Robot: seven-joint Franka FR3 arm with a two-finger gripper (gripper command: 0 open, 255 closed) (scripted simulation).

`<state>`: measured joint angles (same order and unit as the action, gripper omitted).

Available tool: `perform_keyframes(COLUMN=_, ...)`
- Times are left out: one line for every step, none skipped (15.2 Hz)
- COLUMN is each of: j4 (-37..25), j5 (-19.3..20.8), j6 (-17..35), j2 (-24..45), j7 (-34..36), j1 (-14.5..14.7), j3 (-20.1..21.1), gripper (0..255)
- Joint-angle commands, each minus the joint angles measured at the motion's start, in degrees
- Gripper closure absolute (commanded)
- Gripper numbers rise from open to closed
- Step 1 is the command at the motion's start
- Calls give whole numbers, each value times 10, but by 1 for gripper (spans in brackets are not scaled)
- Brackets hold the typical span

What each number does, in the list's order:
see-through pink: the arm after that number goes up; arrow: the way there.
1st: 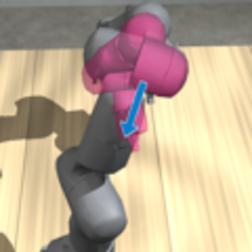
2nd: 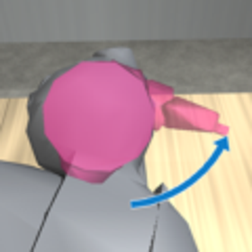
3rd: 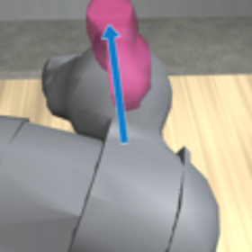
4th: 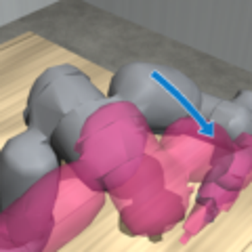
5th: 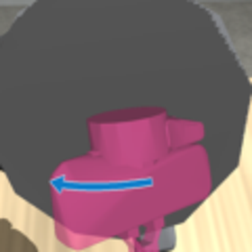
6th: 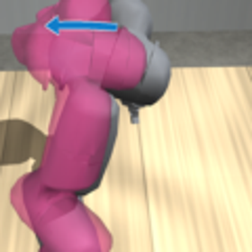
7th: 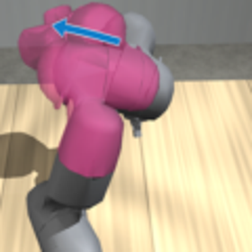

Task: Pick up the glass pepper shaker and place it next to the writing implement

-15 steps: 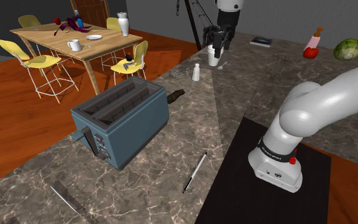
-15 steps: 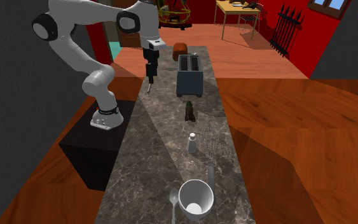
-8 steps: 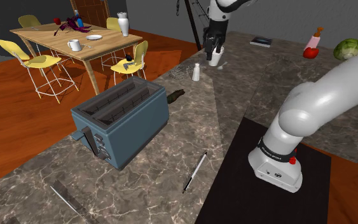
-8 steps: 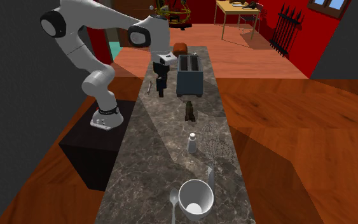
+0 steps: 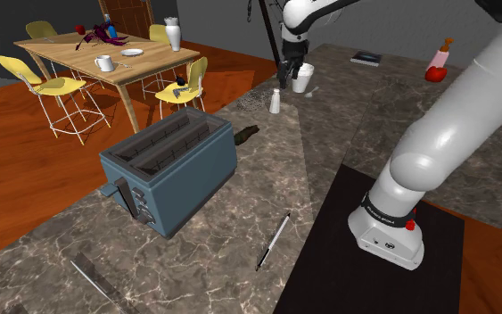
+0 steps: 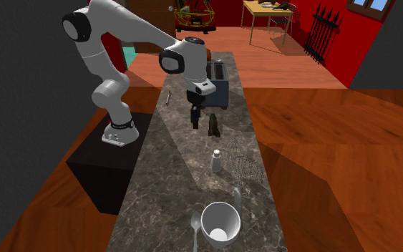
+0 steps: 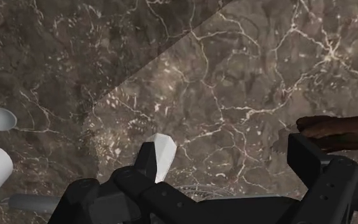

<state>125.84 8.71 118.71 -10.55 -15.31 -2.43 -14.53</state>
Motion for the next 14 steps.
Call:
perform_keyframes(j4=-25, j5=-10, j6=23, j2=46, j7=-17, j1=-4, j3=-11, gripper=0)
perform_keyframes(j4=-39, j5=-16, j6=32, j2=67, j7=-25, j1=-6, j3=-16, gripper=0)
perform_keyframes(j4=-54, j5=-23, j6=40, j2=89, j7=-34, j1=-8, j3=-20, gripper=0)
perform_keyframes(j4=-69, j5=-31, j6=47, j2=110, j7=-42, j1=-10, j3=-23, gripper=0)
perform_keyframes(j4=-85, j5=-38, j6=53, j2=132, j7=-50, j1=-14, j3=-26, gripper=0)
perform_keyframes(j4=-102, j5=-47, j6=59, j2=154, j7=-59, j1=-17, j3=-28, gripper=0)
perform_keyframes(j4=-120, j5=-55, j6=64, j2=177, j7=-67, j1=-21, j3=-30, gripper=0)
perform_keyframes(j4=-139, j5=-64, j6=68, j2=199, j7=-76, j1=-26, j3=-31, gripper=0)
perform_keyframes(j4=-155, j5=-71, j6=71, j2=218, j7=-83, j1=-30, j3=-32, gripper=0)
perform_keyframes(j4=-152, j5=-73, j6=78, j2=222, j7=-83, j1=-31, j3=-31, gripper=0)
perform_keyframes(j4=-150, j5=-74, j6=85, j2=226, j7=-84, j1=-32, j3=-31, gripper=0)
perform_keyframes(j4=-147, j5=-75, j6=91, j2=230, j7=-85, j1=-33, j3=-31, gripper=0)
perform_keyframes(j4=-145, j5=-77, j6=98, j2=234, j7=-86, j1=-33, j3=-31, gripper=0)
perform_keyframes(j4=-142, j5=-78, j6=104, j2=239, j7=-87, j1=-34, j3=-30, gripper=0)
